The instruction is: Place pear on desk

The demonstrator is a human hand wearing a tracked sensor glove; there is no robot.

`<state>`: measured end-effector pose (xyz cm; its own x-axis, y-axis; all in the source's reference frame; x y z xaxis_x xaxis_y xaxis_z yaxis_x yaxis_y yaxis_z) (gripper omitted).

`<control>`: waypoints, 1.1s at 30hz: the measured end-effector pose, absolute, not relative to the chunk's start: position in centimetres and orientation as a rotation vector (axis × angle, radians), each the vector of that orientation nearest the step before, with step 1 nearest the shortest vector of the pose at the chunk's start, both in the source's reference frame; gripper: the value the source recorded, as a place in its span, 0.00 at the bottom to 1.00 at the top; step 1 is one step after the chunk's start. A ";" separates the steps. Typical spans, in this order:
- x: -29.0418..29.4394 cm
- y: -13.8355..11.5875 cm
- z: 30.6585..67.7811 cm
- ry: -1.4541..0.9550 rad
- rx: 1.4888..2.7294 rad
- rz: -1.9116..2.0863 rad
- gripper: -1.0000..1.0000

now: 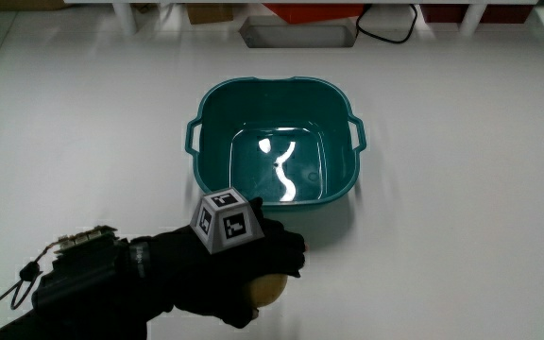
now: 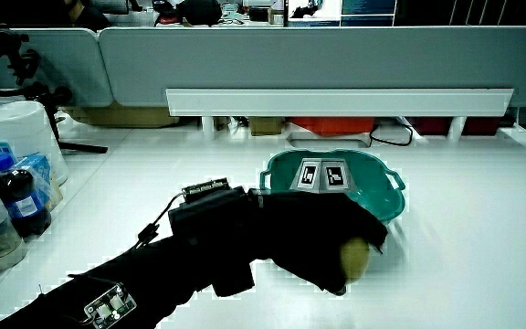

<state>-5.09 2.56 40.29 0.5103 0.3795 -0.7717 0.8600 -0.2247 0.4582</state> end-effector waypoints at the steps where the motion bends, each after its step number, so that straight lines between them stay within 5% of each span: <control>1: -5.0 2.7 40.2 1.025 1.812 -0.625 0.50; 33: -2.9 5.7 48.2 0.963 1.748 -0.486 0.50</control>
